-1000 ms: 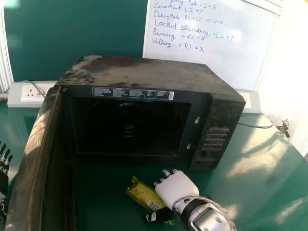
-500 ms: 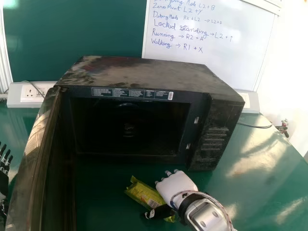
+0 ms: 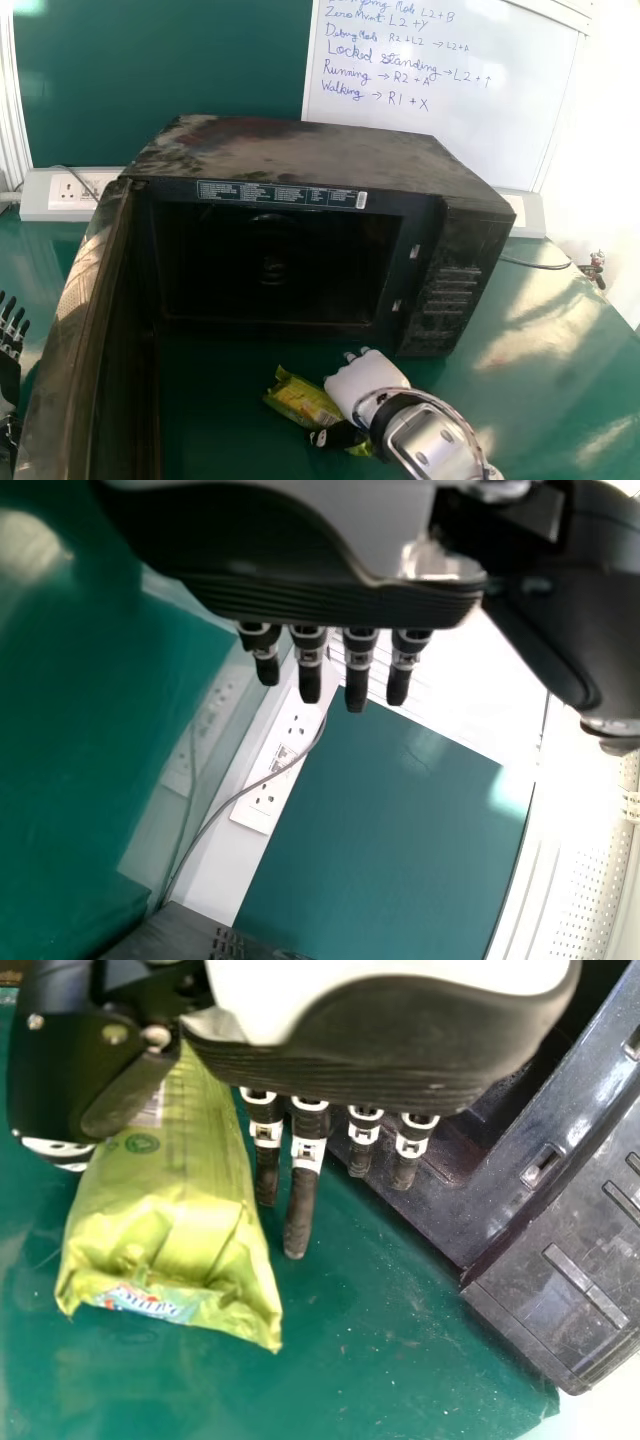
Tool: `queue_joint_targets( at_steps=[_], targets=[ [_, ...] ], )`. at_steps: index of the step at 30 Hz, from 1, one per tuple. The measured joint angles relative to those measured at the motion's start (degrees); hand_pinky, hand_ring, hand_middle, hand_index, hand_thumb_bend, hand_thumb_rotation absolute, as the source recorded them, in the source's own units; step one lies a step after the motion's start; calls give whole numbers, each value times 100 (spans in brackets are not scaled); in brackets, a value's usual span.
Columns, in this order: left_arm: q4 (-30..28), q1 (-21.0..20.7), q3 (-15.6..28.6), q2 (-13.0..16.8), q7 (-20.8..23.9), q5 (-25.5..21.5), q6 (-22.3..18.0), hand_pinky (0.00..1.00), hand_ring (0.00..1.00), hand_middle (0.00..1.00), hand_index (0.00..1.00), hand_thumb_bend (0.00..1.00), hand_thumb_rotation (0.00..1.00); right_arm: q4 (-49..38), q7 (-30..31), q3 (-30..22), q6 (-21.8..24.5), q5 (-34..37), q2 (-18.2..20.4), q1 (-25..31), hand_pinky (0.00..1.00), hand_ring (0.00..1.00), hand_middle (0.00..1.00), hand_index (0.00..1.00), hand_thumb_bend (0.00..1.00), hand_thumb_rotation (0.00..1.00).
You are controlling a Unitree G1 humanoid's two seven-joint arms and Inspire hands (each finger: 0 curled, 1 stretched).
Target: Put biscuit inside oven
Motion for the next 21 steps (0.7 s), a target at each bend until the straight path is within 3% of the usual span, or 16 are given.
queue_joint_targets(
  at_steps=[8, 14, 21],
  targets=[
    [-1, 8, 0, -4, 0, 1, 0, 100, 93, 95, 100, 19, 0, -13, -168, -44, -6, 26, -23, 88, 86, 69, 64, 84, 80, 9],
    [2, 4, 0, -5, 1, 1, 0, 100, 93, 95, 99, 21, 0, -10, -202, -64, -16, 64, -32, 92, 85, 70, 65, 77, 81, 11],
    [28, -5, 0, -1, 1, 1, 0, 100, 93, 95, 100, 20, 0, 10, -318, -112, 32, 125, -26, 129, 86, 68, 62, 77, 81, 7]
  ],
)
